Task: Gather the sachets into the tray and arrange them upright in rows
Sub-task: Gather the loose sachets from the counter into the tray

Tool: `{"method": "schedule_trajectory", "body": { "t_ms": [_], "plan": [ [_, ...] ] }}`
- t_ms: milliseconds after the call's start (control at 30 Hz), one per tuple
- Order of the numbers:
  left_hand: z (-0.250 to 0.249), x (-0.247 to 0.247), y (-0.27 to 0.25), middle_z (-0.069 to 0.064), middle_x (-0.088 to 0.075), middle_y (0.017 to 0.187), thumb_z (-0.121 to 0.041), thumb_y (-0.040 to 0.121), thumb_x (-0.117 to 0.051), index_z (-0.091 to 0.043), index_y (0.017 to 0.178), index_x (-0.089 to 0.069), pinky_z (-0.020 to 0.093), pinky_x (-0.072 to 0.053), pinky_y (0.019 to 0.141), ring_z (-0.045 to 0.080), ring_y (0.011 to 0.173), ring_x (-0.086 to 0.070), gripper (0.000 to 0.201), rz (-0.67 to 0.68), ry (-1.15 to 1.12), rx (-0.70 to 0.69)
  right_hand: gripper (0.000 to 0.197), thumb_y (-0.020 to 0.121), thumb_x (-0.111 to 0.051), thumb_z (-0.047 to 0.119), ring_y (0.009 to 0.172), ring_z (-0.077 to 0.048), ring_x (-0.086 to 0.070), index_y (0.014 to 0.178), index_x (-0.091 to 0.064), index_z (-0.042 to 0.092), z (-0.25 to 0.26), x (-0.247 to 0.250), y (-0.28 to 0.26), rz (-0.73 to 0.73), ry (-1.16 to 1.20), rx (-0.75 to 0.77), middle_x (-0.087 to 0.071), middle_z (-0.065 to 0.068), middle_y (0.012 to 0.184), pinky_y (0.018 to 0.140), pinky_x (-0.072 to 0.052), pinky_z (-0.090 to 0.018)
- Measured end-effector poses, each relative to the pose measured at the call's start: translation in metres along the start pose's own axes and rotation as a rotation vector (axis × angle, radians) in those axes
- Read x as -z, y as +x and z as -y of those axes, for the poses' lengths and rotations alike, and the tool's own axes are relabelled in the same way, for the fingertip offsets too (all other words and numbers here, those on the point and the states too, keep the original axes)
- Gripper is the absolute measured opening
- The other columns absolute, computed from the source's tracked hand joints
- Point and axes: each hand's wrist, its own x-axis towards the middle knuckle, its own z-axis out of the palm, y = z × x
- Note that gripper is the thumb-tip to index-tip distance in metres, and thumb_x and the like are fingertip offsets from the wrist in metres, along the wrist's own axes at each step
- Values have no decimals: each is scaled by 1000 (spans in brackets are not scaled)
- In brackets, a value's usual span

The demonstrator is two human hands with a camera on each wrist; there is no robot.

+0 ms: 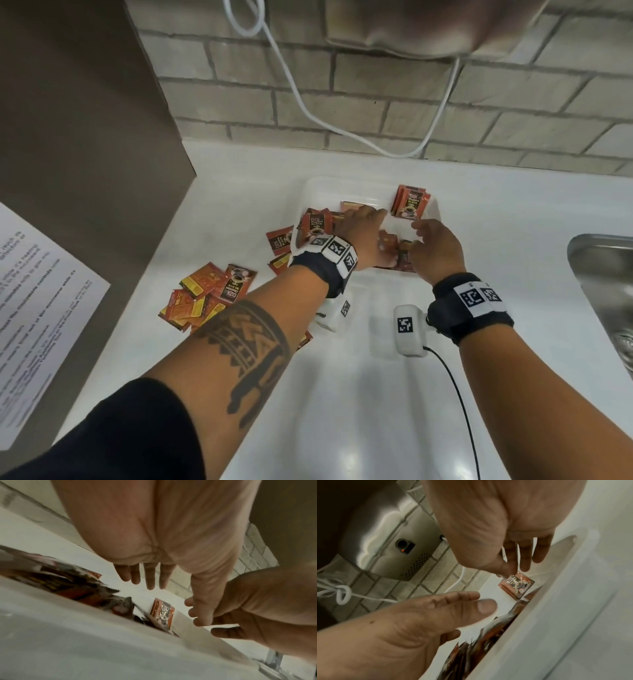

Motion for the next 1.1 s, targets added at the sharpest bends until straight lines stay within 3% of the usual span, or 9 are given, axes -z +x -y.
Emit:
{"method": "schedule_trajectory", "body": {
  "t_ms": [167,233,300,367,467,533,733,900,1100],
  "plan": [
    [43,27,-35,0,-41,151,-24,92,-63,-26,142,-49,44,-34,113,26,139,-36,52,-271,-194,72,25,95,-54,8,105,-10,-61,111,-68,22,33,-12,-25,-84,133,219,-64,11,111,81,-39,-13],
    [75,38,-50,0,-43,148,-8,90,-57,-26,138,-51,44,-34,114,24,137,-38,51,-373,-294,178,24,95,-52,9,92,-4,-64,100,-69,25,49,-20,-37,12,143,331,-67,16,99,74,-40,-6],
    [108,46,-63,2,-44,146,-2,87,-56,-24,139,-50,41,-36,114,23,136,-41,56,-398,-386,289,22,95,-52,11,83,0,-64,96,-69,26,61,-31,-53,163,105,442,-68,17,89,72,-44,-9],
    [134,48,-70,5,-42,149,-8,87,-64,-22,145,-42,37,-38,112,23,137,-42,63,-274,-363,359,18,96,-53,12,80,-3,-63,95,-69,21,68,-44,-67,325,-3,535,-66,16,87,72,-47,-12],
    [152,36,-71,10,-33,158,-34,78,-84,-20,155,-24,40,-38,113,28,141,-39,99,32,-185,385,15,95,-57,19,89,-13,-66,94,-71,19,66,-67,-83,501,-251,545,-70,7,95,76,-50,-19],
    [153,25,-67,9,-26,162,-49,68,-89,-19,158,-16,43,-34,116,30,145,-34,121,110,-128,382,18,94,-56,30,98,-21,-66,102,-68,19,62,-81,-90,503,-428,482,-69,1,105,82,-52,-31],
    [148,6,-46,11,-28,163,-61,51,-92,-17,160,-10,49,-32,118,36,146,-32,144,117,-35,369,35,91,-61,41,100,-27,-67,114,-59,15,65,-113,-102,313,-570,270,-65,-6,112,81,-53,-35],
    [141,4,-40,11,-45,146,-50,63,-91,-18,151,-34,48,-41,109,36,133,-43,110,34,0,378,30,95,-55,29,100,-29,-67,118,-55,10,65,-127,-100,233,-546,222,-66,-9,113,83,-55,-37],
    [145,9,-40,11,-68,119,-25,78,-84,-7,123,-59,31,-47,83,30,107,-64,55,-7,-113,390,50,84,-75,33,102,-29,-68,121,-51,9,59,-131,-90,305,-332,21,-68,-8,113,89,-56,-38]
  ]
}}
